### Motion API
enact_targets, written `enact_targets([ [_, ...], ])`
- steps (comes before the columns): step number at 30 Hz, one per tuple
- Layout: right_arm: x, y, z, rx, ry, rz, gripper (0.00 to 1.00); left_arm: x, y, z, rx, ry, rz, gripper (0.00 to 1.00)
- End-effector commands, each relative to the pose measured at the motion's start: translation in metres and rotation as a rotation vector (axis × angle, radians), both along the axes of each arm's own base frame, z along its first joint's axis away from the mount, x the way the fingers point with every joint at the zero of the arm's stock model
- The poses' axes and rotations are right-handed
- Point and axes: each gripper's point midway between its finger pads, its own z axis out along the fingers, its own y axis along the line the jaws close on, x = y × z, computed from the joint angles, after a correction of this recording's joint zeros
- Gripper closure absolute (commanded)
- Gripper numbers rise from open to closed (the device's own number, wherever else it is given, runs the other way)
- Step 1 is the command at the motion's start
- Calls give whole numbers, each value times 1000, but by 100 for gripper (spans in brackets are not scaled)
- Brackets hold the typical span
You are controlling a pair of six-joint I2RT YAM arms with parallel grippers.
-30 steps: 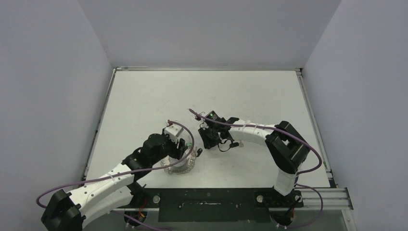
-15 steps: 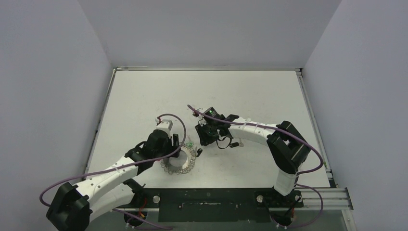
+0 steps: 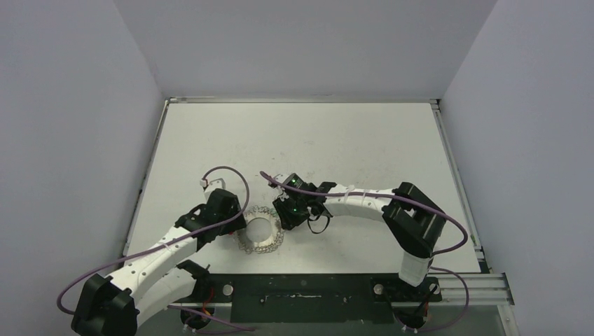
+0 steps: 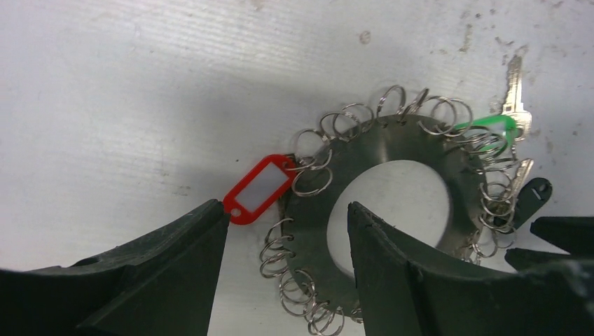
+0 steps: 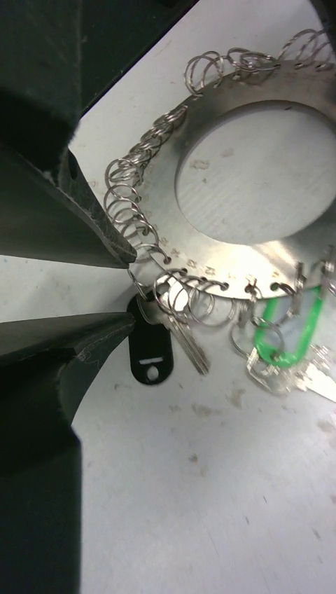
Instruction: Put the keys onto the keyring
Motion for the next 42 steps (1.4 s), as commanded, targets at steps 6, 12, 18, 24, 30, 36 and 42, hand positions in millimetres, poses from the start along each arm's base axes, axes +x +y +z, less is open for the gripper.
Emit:
enact_targets([
  [6,-36,14,-6,53,41,2,70,-5,-11,-9,-73,73,45,46],
  [12,-22,13,-10,35,18,-27,73,7,-36,-9,-152,66,-13,61],
  [18,22,-7,-5,55,7,-143,77,16,-56,-8,-199,59,-54,72],
  [24,60,-30,5,30,-47,-196,77,21,-80,-9,-222,44,-104,73],
  [30,70,-52,16,-55,-121,-195,74,23,-82,-10,-180,29,-120,58],
  [36,73,-76,49,-61,-248,-231,70,25,-74,9,-148,-66,-158,43],
  [42,93,-114,107,-42,-483,-382,66,23,-64,32,-154,-197,-190,38],
])
